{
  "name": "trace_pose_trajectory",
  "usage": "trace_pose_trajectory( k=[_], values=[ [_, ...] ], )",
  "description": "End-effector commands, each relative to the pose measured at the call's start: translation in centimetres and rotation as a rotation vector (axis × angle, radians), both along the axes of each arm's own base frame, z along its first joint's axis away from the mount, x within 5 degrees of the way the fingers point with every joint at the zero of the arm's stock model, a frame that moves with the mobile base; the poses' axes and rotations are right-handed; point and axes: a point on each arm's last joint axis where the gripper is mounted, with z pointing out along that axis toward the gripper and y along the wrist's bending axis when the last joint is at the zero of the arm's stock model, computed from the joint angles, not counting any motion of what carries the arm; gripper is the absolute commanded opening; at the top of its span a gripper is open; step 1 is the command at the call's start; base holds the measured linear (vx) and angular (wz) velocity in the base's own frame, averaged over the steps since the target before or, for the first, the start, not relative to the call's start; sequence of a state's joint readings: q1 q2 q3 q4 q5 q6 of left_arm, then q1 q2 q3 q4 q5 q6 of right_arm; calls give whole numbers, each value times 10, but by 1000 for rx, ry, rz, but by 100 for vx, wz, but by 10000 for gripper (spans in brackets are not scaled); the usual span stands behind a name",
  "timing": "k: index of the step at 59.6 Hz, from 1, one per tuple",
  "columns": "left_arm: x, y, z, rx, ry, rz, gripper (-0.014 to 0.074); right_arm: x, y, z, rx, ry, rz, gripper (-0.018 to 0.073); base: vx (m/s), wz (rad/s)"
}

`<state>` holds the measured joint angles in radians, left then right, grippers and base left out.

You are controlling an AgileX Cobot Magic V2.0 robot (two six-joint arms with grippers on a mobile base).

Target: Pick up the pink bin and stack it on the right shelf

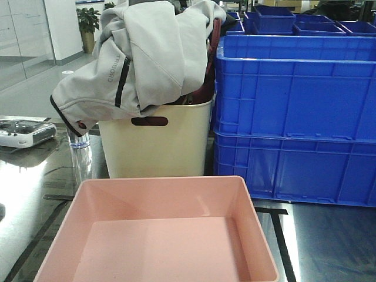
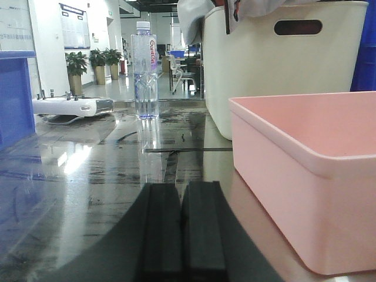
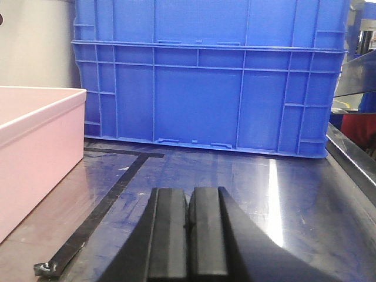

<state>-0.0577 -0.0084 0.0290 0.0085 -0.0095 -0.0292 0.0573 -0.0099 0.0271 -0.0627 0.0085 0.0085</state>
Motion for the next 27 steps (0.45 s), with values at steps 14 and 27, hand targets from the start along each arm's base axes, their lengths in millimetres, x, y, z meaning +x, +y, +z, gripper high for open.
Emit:
trace_pose_trajectory(
  k=[14, 27],
  values=[
    [-2, 0, 4, -5, -89, -2, -6, -2, -2, 6, -16, -87, -40, -9, 0, 0],
    [-2, 0, 4, -5, -89, -2, -6, -2, -4, 6, -18, -87, -77, -9, 0, 0]
  ],
)
